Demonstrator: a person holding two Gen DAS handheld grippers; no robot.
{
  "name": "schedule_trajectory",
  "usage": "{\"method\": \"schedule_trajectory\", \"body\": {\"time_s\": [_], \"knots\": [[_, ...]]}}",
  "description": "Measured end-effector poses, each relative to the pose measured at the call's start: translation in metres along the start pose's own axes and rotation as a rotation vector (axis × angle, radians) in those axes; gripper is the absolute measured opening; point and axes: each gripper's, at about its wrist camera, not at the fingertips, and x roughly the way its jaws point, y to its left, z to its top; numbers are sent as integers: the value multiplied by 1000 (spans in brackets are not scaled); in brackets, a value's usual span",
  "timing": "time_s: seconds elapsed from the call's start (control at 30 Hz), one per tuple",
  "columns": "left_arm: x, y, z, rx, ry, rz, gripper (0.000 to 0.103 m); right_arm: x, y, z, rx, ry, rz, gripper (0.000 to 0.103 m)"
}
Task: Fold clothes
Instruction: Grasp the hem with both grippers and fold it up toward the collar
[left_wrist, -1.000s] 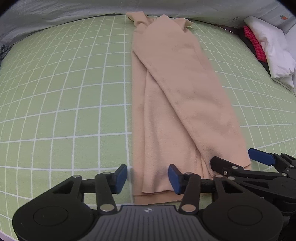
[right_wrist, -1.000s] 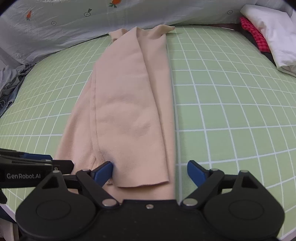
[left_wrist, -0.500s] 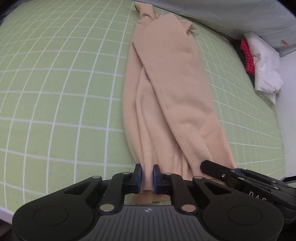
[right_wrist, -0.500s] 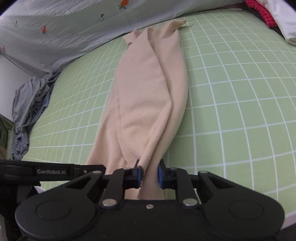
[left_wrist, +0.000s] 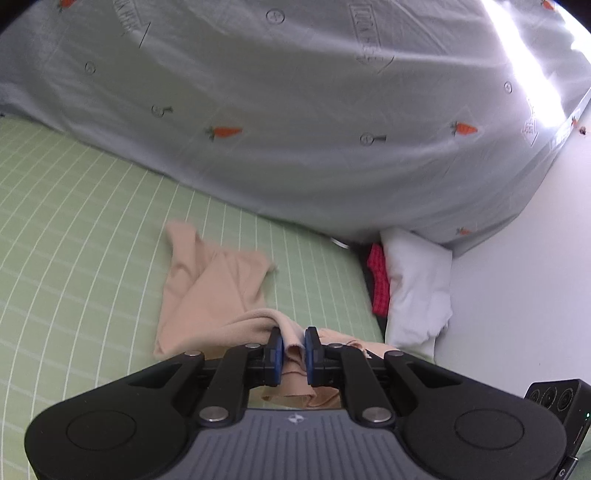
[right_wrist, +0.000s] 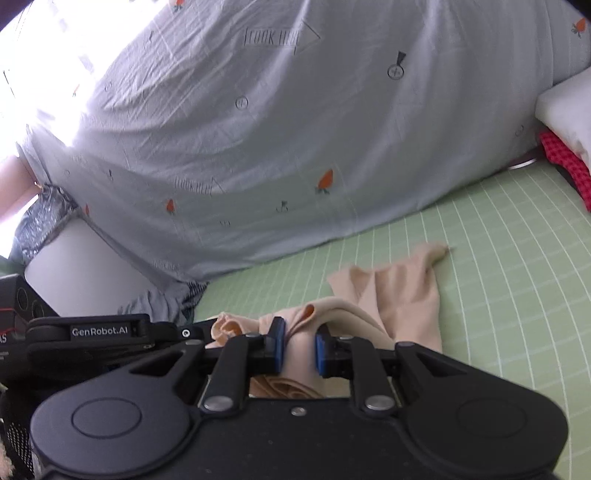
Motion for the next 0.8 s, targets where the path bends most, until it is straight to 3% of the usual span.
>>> {"method": "schedule_trajectory", "body": {"time_s": [0.13,0.27,0.53,0.7,0.8], "knots": [[8,-1,35,5,-59,5,12,19,-2,33,-33,-44,9,17],[33,6,59,-19,-62,20,12,47,-15,57,-28,-45,2,17],[125,52,96,-60,19,106,12,147,-62,83,-69,45,-86,17],[203,105,89,-143,133,210,12,233,-102,66,-103,178,-199,17],[224,127,80,-187,174,219,12,263,-123,45,-79,221,-268,18]]}}
